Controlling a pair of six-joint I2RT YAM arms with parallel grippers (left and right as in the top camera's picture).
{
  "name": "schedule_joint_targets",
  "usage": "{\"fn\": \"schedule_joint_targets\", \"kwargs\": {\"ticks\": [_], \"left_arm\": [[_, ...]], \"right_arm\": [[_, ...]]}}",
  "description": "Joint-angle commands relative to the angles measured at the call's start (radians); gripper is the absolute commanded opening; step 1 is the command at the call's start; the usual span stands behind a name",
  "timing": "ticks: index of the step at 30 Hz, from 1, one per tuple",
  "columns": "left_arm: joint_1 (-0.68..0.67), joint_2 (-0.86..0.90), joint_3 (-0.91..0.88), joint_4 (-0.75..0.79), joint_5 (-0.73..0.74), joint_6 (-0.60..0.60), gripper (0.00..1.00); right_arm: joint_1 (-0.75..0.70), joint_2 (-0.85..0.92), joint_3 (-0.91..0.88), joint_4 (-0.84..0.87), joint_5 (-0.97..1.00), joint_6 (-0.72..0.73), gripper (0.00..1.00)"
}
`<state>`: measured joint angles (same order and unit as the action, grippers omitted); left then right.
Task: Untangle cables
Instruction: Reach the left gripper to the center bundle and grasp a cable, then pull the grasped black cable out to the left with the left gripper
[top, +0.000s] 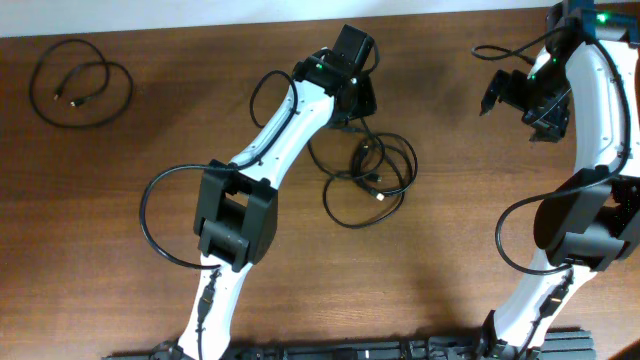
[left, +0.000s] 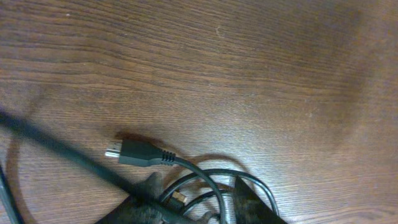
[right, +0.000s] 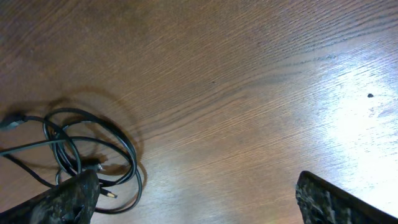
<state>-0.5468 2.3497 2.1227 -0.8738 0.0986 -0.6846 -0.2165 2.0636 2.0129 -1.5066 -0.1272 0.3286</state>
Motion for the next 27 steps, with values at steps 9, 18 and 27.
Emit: {"fn": "schedule_joint_targets", "kwargs": {"ticks": [9, 18, 27], "left_arm": [[0.007, -0.072, 0.058, -0.002, 0.043, 0.032, 0.00], [0.006, -0.425, 0.130, 0.031, 0.043, 0.119, 0.00], [0.006, -0.678, 0.130, 0.242, 0.043, 0.220, 0.00]], "right_arm": [[0.000, -0.031, 0.016, 0.001, 0.016, -0.006, 0.98], [0.000, -0.031, 0.016, 0.001, 0.016, -0.006, 0.98], [0.000, -0.031, 0.016, 0.001, 0.016, -0.006, 0.98]]}}
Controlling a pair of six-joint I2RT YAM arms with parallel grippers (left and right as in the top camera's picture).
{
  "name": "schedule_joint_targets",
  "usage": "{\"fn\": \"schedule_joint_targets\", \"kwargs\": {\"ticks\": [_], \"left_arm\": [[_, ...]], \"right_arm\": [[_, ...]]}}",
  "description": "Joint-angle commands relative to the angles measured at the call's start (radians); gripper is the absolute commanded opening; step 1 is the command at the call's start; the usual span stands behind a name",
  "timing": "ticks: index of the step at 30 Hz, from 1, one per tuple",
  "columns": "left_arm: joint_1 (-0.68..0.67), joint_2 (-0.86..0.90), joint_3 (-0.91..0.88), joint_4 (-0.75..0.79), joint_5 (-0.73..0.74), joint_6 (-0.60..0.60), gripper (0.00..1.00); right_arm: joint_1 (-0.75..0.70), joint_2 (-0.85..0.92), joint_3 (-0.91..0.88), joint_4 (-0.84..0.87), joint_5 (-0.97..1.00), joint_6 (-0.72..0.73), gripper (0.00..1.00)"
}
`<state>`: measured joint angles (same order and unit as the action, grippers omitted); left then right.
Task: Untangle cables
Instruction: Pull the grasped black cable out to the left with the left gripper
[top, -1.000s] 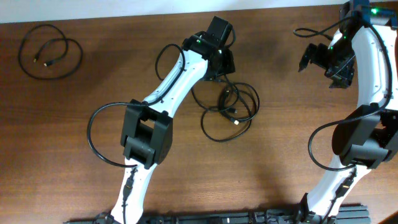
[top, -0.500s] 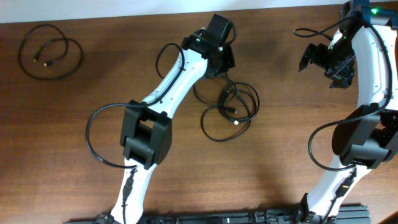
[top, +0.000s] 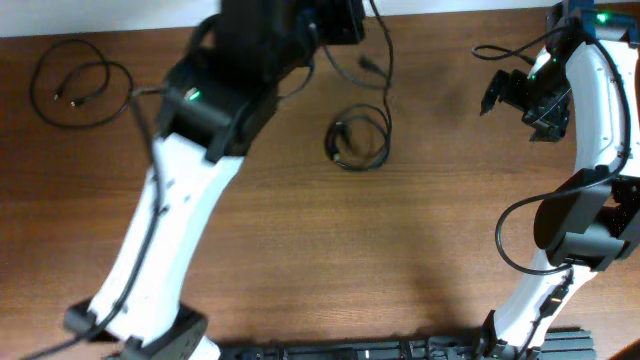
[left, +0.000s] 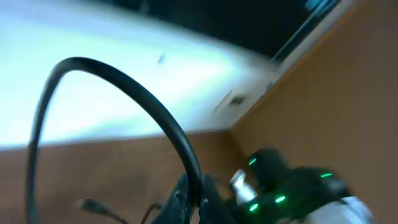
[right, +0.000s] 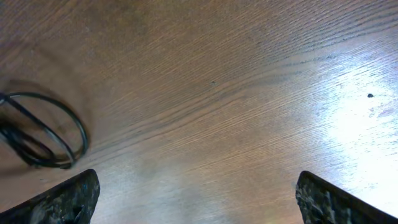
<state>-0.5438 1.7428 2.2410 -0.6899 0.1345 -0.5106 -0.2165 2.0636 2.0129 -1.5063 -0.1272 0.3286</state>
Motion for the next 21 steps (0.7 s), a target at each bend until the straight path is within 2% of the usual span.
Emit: {"fn": "schedule_joint_targets", "kwargs": {"ticks": [1, 9, 11, 14, 19, 21], "left_arm": [[0.005, -0.093, 0.011, 0.091, 0.007, 0.052, 0.00], [0.088, -0.201, 0.011, 0.338, -0.042, 0.130, 0.00], [0.111, -0.207, 0.012, 0.348, -0.066, 0.135, 0.00], [0.149, -0.208, 0.011, 0.286, -0.142, 0.140, 0.00], [0.216, -0.202, 0.011, 0.063, -0.486, 0.143, 0.00], [0.259, -0.197, 0.011, 0.002, -0.565, 0.142, 0.00]], "right_arm": [[0.000, -0.031, 0.016, 0.000, 0.016, -0.006, 0.98], [0.000, -0.031, 0.016, 0.000, 0.016, -0.006, 0.98], [0.000, -0.031, 0.016, 0.000, 0.016, -0.006, 0.98], [0.000, -0.031, 0.016, 0.000, 0.016, -0.006, 0.98], [0.000, -0.031, 0.016, 0.000, 0.016, -0.006, 0.98], [0.000, -0.031, 0.016, 0.000, 0.016, -0.005, 0.98]]}}
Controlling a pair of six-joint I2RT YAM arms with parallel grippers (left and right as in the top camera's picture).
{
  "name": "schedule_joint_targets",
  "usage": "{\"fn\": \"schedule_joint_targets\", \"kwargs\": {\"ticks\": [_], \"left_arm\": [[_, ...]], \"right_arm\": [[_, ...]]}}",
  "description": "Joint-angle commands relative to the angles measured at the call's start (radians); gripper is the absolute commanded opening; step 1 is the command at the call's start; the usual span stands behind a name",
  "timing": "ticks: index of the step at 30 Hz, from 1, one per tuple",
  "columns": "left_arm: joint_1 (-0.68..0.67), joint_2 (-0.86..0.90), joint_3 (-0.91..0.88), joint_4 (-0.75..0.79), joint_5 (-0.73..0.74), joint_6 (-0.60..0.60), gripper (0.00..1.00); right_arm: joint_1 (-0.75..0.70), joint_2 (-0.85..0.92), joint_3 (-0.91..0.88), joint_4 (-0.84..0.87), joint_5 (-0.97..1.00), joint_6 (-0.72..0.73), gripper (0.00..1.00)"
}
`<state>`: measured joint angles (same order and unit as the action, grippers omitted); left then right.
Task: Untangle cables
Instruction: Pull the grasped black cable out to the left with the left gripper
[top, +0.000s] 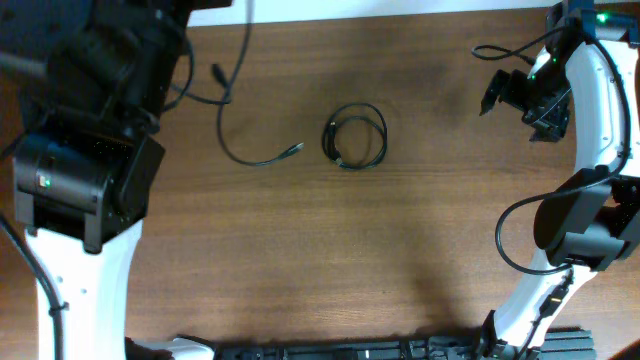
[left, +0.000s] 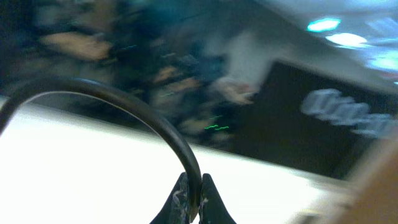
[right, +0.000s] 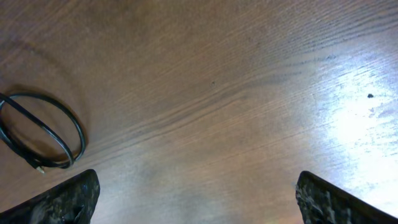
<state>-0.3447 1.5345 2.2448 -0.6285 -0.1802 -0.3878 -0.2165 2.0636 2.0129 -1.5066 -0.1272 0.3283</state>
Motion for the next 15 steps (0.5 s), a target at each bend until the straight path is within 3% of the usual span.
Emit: {"fn": "schedule_joint_targets", "kwargs": {"ticks": [1, 3, 4, 11, 15], "left_arm": [[0.097, 0.015, 0.004, -0.085, -0.275, 0.019, 0.00], [0.178, 0.024, -0.004, -0.120, -0.277, 0.013, 0.00], [0.266, 0.038, -0.006, -0.161, -0.277, -0.043, 0.00], [0.505, 0.083, -0.006, -0.330, -0.278, -0.262, 0.00], [0.632, 0.122, -0.006, -0.384, -0.281, -0.298, 0.00]], "right_arm": [[0.000, -0.031, 0.016, 0.001, 0.016, -0.005, 0.98], [0.000, -0.031, 0.016, 0.001, 0.016, -0.005, 0.98], [0.000, -0.031, 0.016, 0.001, 0.016, -0.005, 0.98], [0.000, -0.031, 0.016, 0.001, 0.016, -0.005, 0.98], [0.000, -0.031, 0.016, 0.001, 0.016, -0.005, 0.98]]}}
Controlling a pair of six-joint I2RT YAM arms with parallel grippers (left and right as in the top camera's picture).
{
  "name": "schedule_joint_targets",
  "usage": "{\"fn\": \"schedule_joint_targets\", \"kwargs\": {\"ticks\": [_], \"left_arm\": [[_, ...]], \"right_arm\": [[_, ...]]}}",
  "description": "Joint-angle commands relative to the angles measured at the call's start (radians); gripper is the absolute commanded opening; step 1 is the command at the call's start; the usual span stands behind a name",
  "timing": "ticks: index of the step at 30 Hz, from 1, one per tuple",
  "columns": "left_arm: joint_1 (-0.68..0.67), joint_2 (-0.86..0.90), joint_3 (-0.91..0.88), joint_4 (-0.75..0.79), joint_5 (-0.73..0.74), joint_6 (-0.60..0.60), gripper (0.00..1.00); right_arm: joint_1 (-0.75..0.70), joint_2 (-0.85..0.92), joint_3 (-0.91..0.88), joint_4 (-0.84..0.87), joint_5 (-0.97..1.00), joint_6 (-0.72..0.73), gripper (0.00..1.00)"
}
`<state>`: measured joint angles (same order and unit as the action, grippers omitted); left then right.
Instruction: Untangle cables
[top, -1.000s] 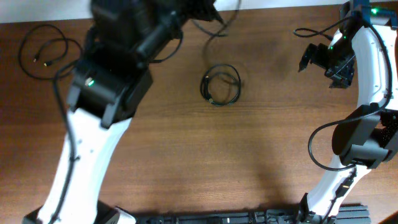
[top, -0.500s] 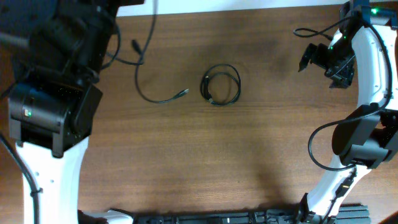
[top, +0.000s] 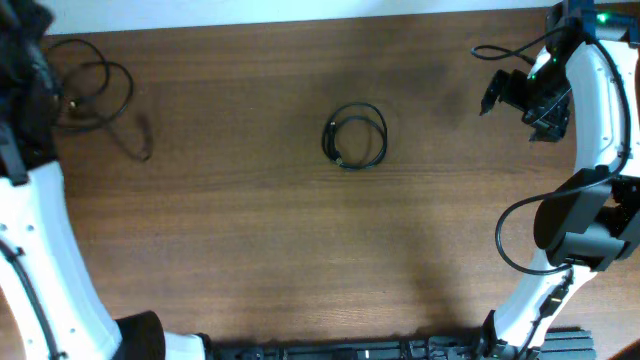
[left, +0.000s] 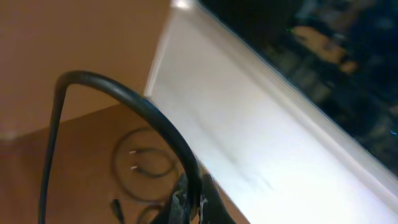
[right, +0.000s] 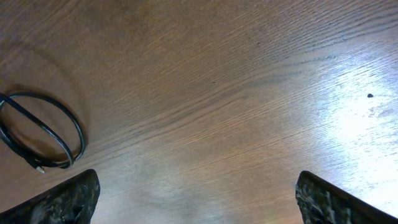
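Note:
My left gripper (left: 191, 198) is shut on a black cable (left: 134, 102) that arches up from the jaws and hangs down to the left. It is high above the table's far left corner. In the overhead view only a blurred end of that cable (top: 143, 143) shows, and the left arm (top: 30, 210) covers the gripper. A small black coil (top: 357, 135) lies alone at the table's middle, also seen as the coil (right: 40, 137) in the right wrist view. My right gripper (right: 199, 200) hangs open and empty at the far right.
A larger loose cable coil (top: 85, 85) lies at the far left corner, under my left wrist as the coil (left: 143, 163). The white wall edge (left: 261, 143) runs along the table's far side. The right arm (top: 590, 120) stands along the right edge.
My left arm has moved from left of centre to the far left edge, still shut on the cable. The cable's free end now hangs near the corner coil. The right arm has not moved.
My left gripper was down on a tangled pile of cables at the table's middle. Then it was raised with one cable in it and only a small coil stayed on the table. Then the held cable hung left of that coil, and now over the far left corner.

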<state>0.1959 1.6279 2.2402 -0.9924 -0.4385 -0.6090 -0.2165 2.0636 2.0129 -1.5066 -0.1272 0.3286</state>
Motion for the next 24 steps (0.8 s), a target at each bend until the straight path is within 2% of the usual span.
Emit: {"fn": "schedule_joint_targets", "kwargs": {"ticks": [1, 6, 14, 17, 19, 20, 24], "left_arm": [[0.125, 0.040, -0.001, -0.028, -0.023, -0.076, 0.00], [0.279, 0.085, -0.001, -0.071, -0.023, -0.076, 0.00], [0.444, 0.181, -0.002, -0.106, -0.010, -0.076, 0.00], [0.486, 0.233, -0.002, -0.068, 0.152, -0.016, 0.00], [0.517, 0.281, -0.001, -0.025, 0.367, 0.101, 0.00], [0.538, 0.317, -0.001, -0.026, 0.459, 0.118, 0.00], [0.573, 0.388, -0.002, -0.078, 0.537, 0.118, 0.00]], "right_arm": [[0.000, -0.031, 0.016, 0.001, 0.016, -0.006, 0.98], [0.000, -0.031, 0.016, 0.001, 0.016, -0.006, 0.98], [0.000, -0.031, 0.016, 0.001, 0.016, -0.006, 0.98], [0.000, -0.031, 0.016, 0.001, 0.016, -0.006, 0.98], [0.000, -0.031, 0.016, 0.001, 0.016, -0.006, 0.98], [0.000, -0.031, 0.016, 0.001, 0.016, -0.006, 0.98], [0.000, -0.031, 0.016, 0.001, 0.016, -0.005, 0.98]]}}
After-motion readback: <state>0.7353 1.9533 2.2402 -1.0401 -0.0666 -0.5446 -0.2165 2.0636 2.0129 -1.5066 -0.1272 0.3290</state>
